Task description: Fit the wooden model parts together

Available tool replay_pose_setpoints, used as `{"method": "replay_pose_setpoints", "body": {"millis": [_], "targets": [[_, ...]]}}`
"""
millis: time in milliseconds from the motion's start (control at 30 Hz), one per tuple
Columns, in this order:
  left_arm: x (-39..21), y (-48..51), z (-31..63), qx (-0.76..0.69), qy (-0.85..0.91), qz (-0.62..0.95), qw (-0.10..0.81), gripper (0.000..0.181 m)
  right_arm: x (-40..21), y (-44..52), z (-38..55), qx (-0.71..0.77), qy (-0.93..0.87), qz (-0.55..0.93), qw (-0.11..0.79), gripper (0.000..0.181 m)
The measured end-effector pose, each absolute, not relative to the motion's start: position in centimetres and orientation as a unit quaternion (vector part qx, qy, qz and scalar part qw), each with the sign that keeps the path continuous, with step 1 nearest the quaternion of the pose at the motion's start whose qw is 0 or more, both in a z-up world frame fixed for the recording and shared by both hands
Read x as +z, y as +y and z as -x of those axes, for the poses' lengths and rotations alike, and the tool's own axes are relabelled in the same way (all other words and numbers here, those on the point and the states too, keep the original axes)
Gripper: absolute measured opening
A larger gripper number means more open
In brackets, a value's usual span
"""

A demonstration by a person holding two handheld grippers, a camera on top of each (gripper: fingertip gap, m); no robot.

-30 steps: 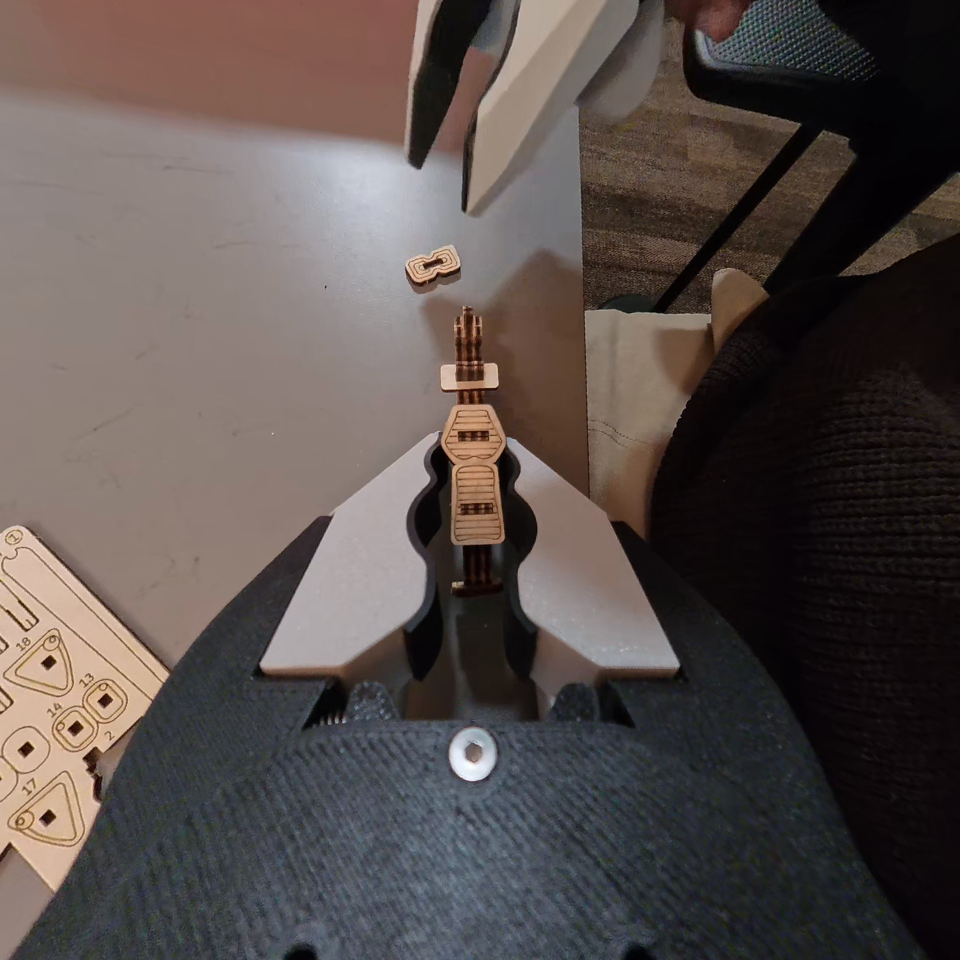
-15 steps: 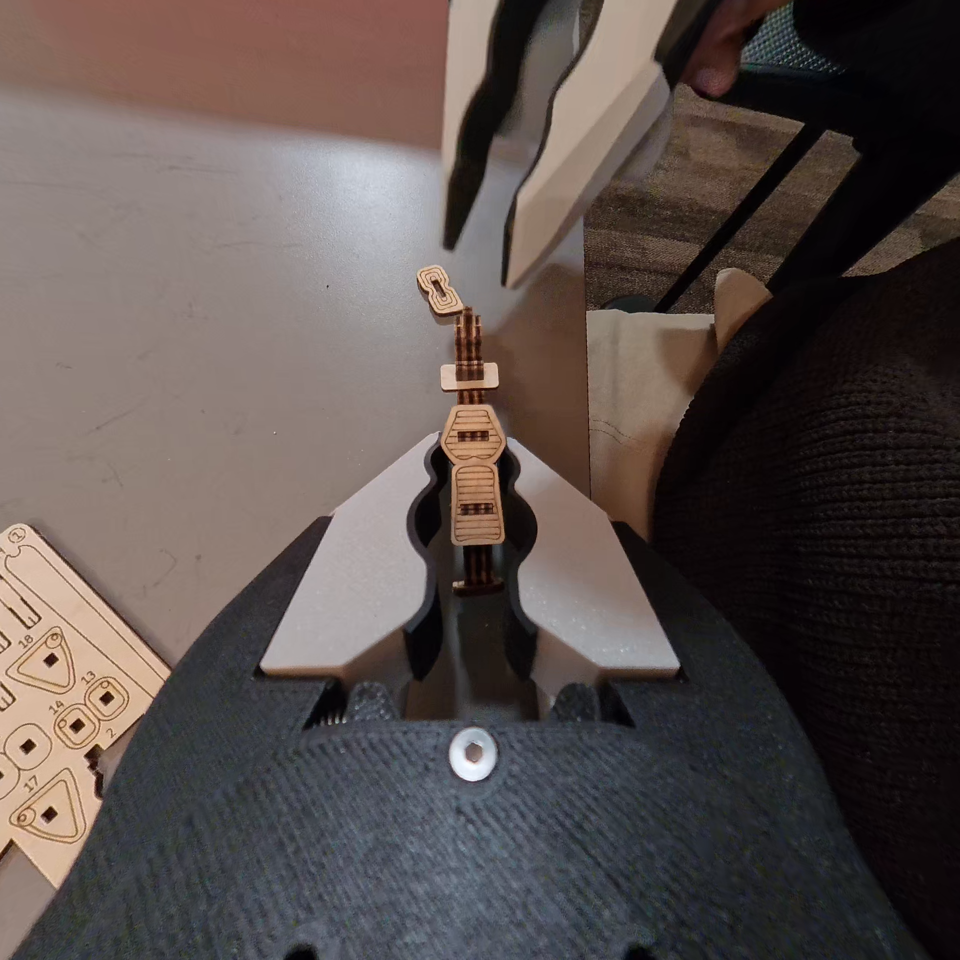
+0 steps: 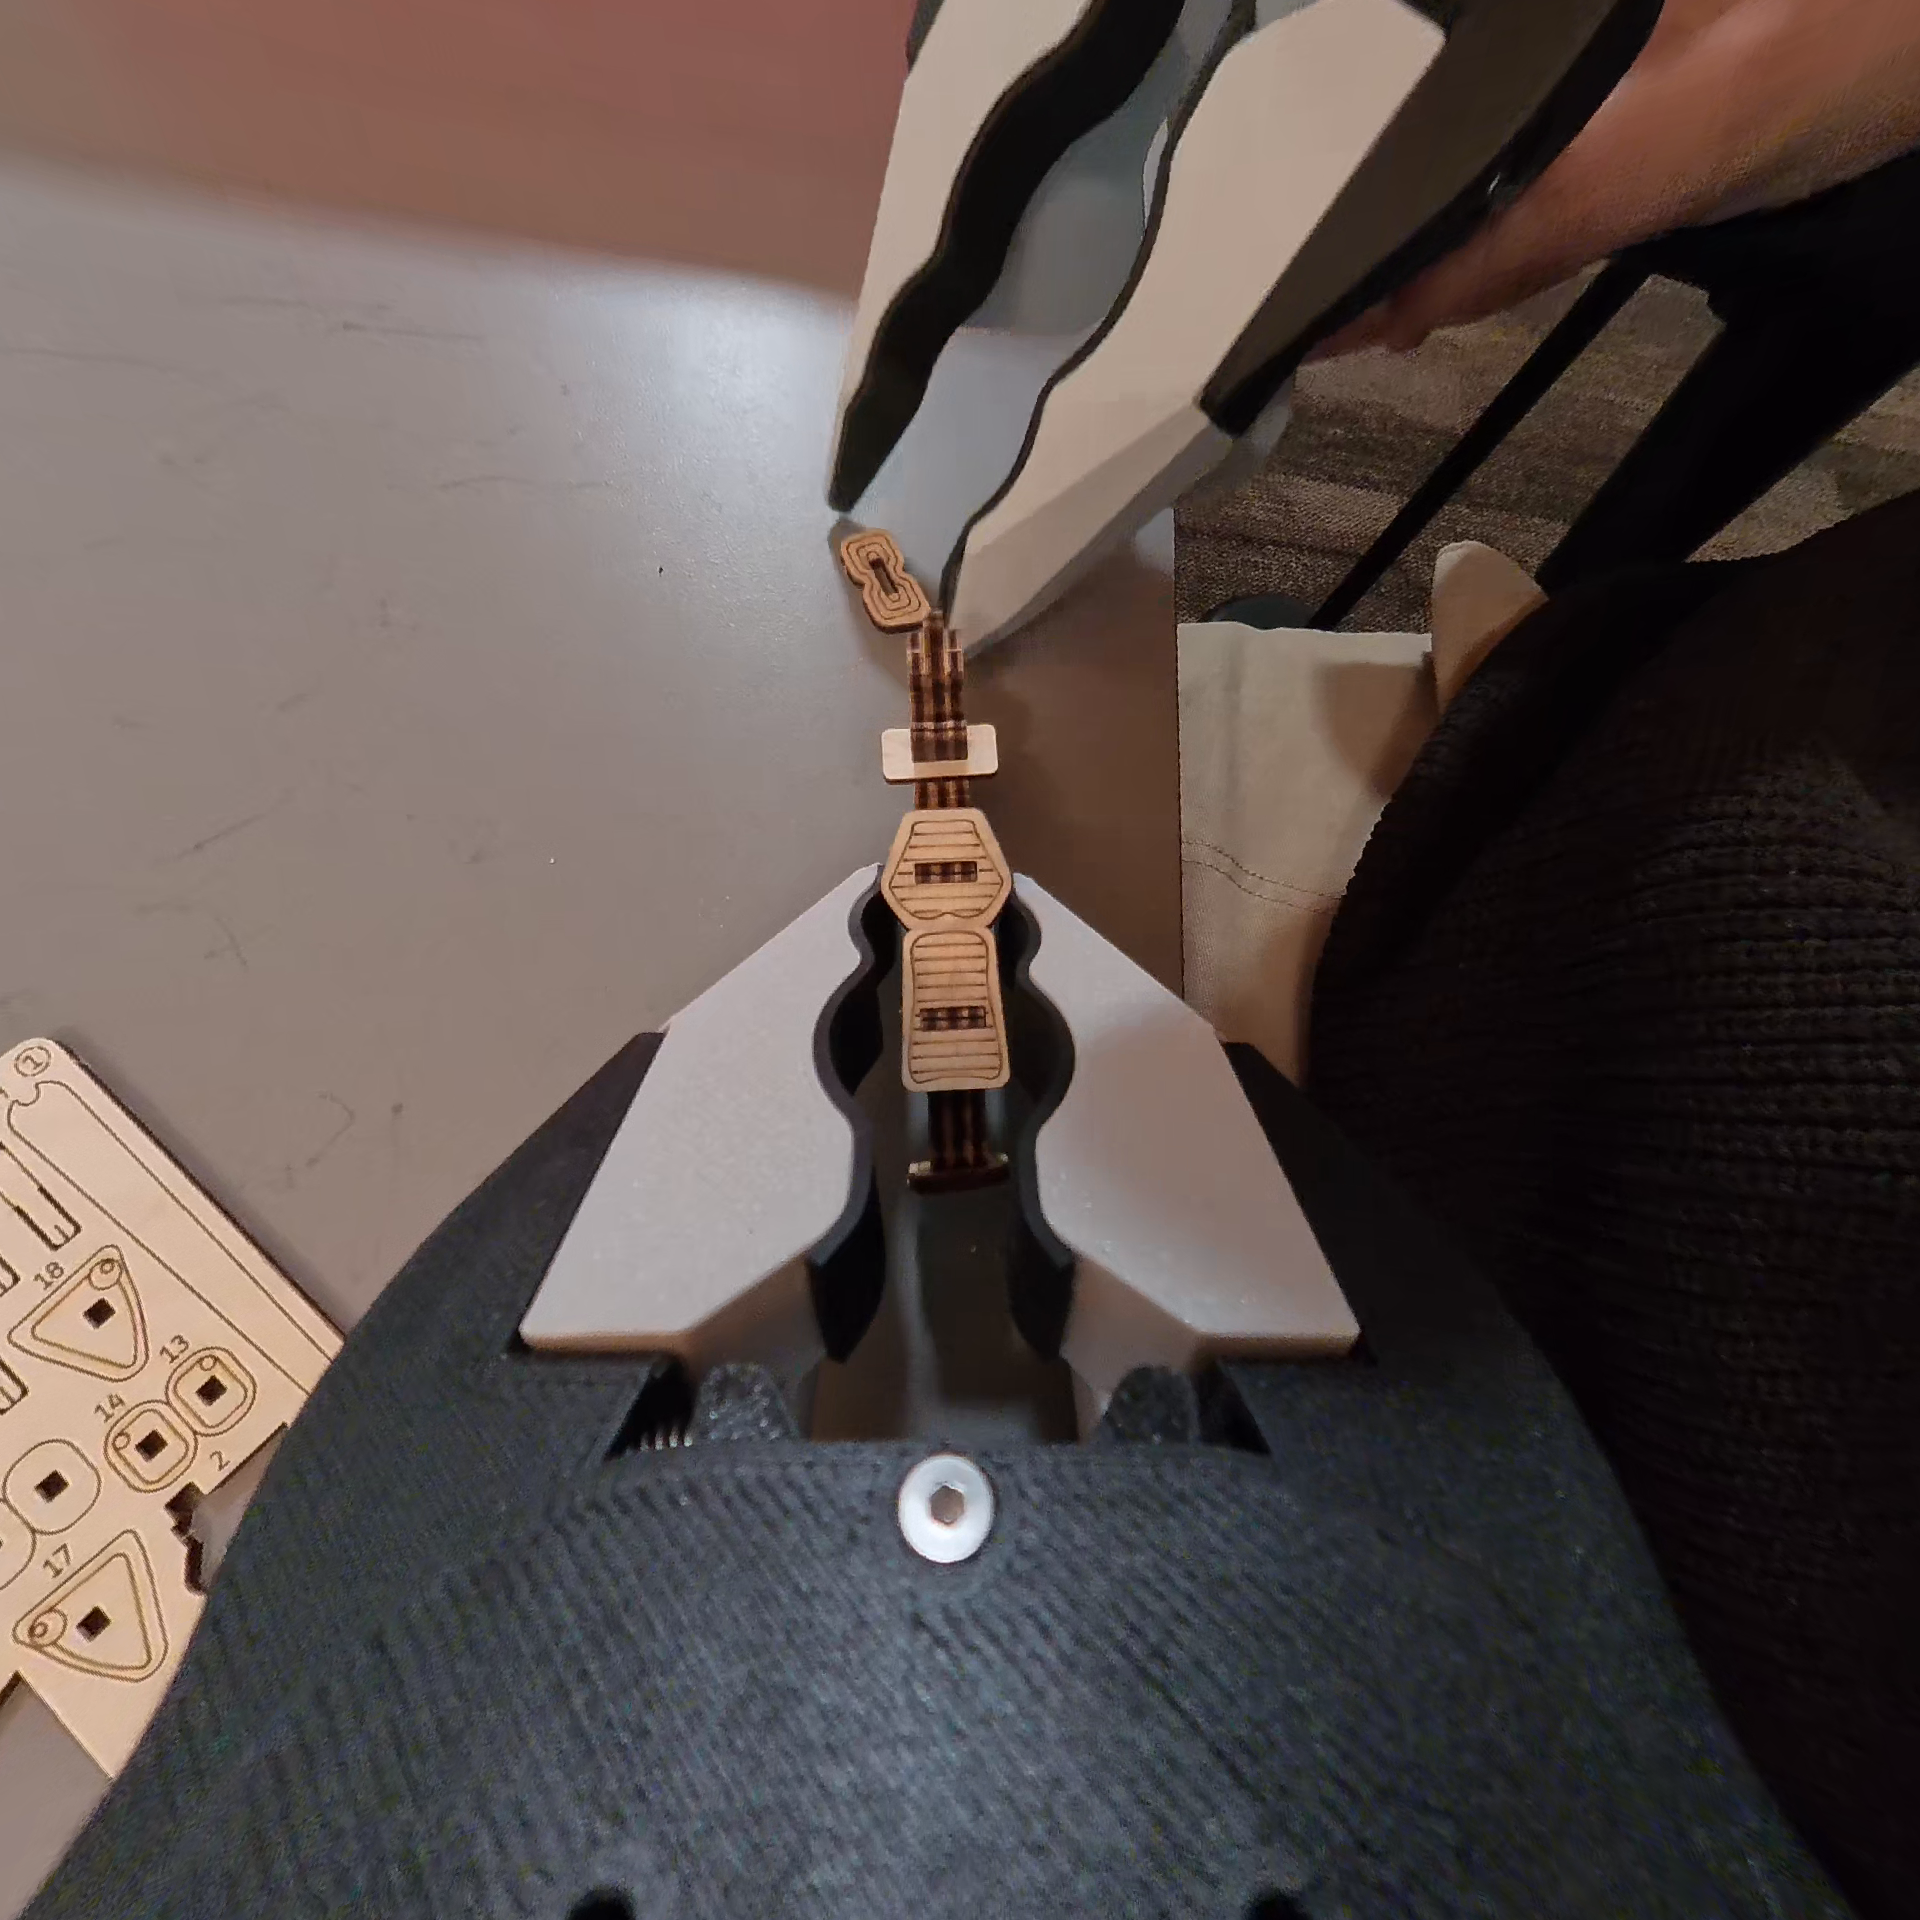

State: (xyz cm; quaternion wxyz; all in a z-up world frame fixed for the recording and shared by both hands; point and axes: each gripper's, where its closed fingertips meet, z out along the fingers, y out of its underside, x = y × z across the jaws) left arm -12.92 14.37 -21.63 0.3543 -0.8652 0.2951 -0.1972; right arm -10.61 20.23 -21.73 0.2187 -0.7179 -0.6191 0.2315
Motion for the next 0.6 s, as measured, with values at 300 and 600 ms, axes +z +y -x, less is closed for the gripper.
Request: {"method": "replay_pose_setpoints", "body": {"millis": [300,600], "targets": [[-21.63,14.38,12.95,-0.2,0.293,0.866,0.354,0.018,-21.96,21.01,10.72,0.214,-0.618,0.716,0.244,0.024],[-21.63,14.38,12.95,-0.201,0.293,0.865,0.353,0.018,-21.95,20.64,10.64,0.223,-0.636,0.701,0.234,0.029]]}}
